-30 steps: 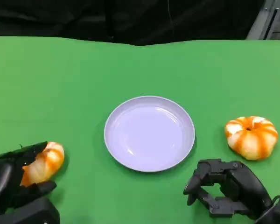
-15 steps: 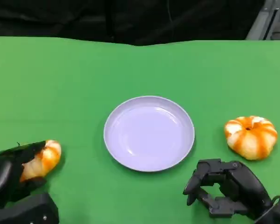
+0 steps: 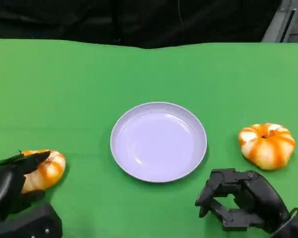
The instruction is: Grasp the bread from the table and place it into the plate.
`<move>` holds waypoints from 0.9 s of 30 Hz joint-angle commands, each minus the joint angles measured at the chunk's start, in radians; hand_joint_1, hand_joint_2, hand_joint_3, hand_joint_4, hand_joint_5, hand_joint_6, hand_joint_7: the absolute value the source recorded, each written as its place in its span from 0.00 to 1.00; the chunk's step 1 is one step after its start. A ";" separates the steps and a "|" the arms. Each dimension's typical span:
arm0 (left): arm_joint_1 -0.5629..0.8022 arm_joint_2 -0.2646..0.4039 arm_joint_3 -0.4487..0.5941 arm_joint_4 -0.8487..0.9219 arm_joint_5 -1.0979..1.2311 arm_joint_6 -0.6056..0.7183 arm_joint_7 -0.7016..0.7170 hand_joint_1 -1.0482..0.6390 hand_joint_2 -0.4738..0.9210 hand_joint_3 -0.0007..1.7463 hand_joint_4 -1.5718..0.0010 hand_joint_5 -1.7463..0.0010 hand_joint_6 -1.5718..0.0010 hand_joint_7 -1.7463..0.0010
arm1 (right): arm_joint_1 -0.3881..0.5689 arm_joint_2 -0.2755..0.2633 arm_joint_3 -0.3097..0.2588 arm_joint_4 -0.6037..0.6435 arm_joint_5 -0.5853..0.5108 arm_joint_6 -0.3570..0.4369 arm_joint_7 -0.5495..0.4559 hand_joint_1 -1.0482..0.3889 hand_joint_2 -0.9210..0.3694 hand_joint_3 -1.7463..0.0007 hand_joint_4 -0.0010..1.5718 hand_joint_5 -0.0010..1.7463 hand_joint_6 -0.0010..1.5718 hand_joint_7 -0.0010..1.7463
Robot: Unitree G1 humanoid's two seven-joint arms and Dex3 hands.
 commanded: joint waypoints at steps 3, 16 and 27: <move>-0.008 0.003 0.009 0.020 -0.017 0.013 0.047 0.64 0.96 0.00 0.75 0.46 0.43 0.99 | 0.000 -0.007 -0.006 -0.005 -0.002 -0.009 -0.001 0.81 0.20 0.45 0.56 0.73 0.60 0.52; -0.055 -0.004 -0.026 0.100 0.016 -0.018 0.186 0.65 0.93 0.00 0.68 0.00 0.65 0.10 | -0.002 -0.007 -0.004 -0.007 -0.005 -0.005 -0.004 0.81 0.20 0.46 0.56 0.73 0.59 0.53; -0.029 0.010 -0.039 0.034 0.047 -0.051 0.287 0.64 0.91 0.00 0.64 0.00 0.62 0.15 | -0.002 -0.006 -0.004 -0.006 -0.005 -0.005 -0.005 0.81 0.19 0.46 0.56 0.73 0.59 0.53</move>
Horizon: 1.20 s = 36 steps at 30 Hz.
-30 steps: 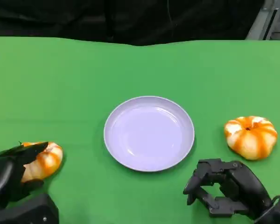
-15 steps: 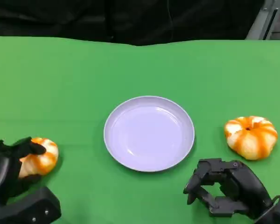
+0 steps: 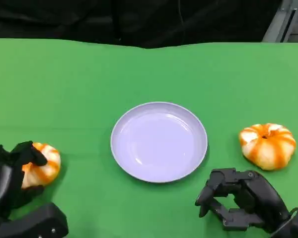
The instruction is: Grasp the bread from the table and place it into the plate.
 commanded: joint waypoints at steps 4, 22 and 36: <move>0.034 0.034 0.005 -0.088 0.012 -0.021 0.041 0.63 0.91 0.00 0.65 0.01 0.61 0.17 | -0.001 -0.006 -0.004 -0.008 -0.005 -0.002 -0.002 0.81 0.19 0.46 0.56 0.73 0.59 0.53; 0.099 0.027 0.015 -0.437 0.045 0.015 -0.050 0.62 0.93 0.00 0.63 0.07 0.60 0.23 | -0.009 0.002 -0.003 -0.001 -0.004 -0.003 -0.003 0.82 0.21 0.44 0.56 0.73 0.59 0.52; 0.027 -0.025 -0.019 -0.470 0.052 -0.013 -0.122 0.63 0.93 0.00 0.62 0.07 0.59 0.23 | -0.011 0.007 -0.003 0.003 -0.011 -0.005 -0.007 0.82 0.20 0.44 0.56 0.73 0.60 0.52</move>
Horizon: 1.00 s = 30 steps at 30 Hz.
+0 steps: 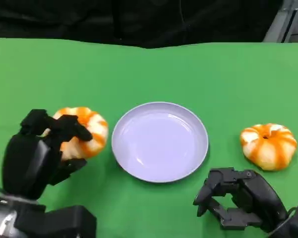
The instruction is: Grasp the bread from the table and place it into the plate.
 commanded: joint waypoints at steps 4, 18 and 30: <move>-0.090 -0.032 -0.032 0.057 0.008 -0.056 -0.008 0.63 0.93 0.00 0.64 0.05 0.62 0.20 | -0.010 -0.003 -0.005 0.006 -0.011 -0.008 -0.006 0.82 0.20 0.45 0.56 0.72 0.60 0.51; -0.179 -0.083 -0.074 0.147 0.000 -0.105 -0.049 0.61 0.96 0.00 0.70 0.01 0.67 0.17 | -0.009 0.000 -0.003 -0.003 -0.020 -0.006 -0.018 0.81 0.19 0.46 0.56 0.72 0.60 0.51; -0.266 -0.141 -0.115 0.272 -0.003 -0.119 -0.079 0.61 0.95 0.00 0.69 0.02 0.66 0.18 | -0.009 0.006 -0.004 -0.003 -0.026 -0.008 -0.021 0.81 0.19 0.46 0.56 0.71 0.59 0.50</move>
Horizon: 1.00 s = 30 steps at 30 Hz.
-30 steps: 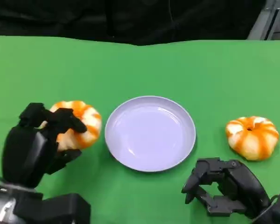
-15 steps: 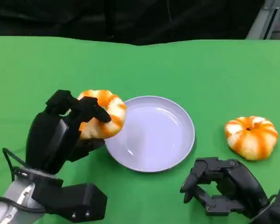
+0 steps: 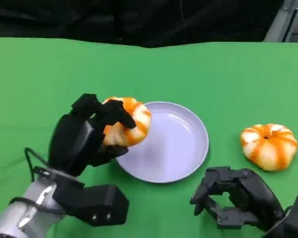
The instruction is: Grasp the bread from the table and place it into the plate.
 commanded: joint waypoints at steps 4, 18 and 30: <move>-0.054 -0.024 -0.020 0.063 -0.018 -0.010 -0.044 0.59 0.96 0.00 0.70 0.02 0.67 0.18 | -0.004 -0.002 -0.006 0.003 0.007 -0.008 0.001 0.81 0.20 0.46 0.56 0.71 0.60 0.49; -0.198 -0.070 -0.067 0.249 -0.019 -0.093 -0.079 0.59 0.97 0.00 0.71 0.05 0.65 0.24 | -0.001 -0.001 -0.006 -0.001 0.009 -0.002 0.005 0.81 0.19 0.46 0.54 0.71 0.60 0.48; -0.295 -0.107 -0.114 0.390 -0.011 -0.100 -0.100 0.57 0.97 0.00 0.71 0.05 0.65 0.25 | 0.003 0.003 -0.002 -0.018 0.006 0.004 0.001 0.81 0.20 0.45 0.55 0.73 0.61 0.48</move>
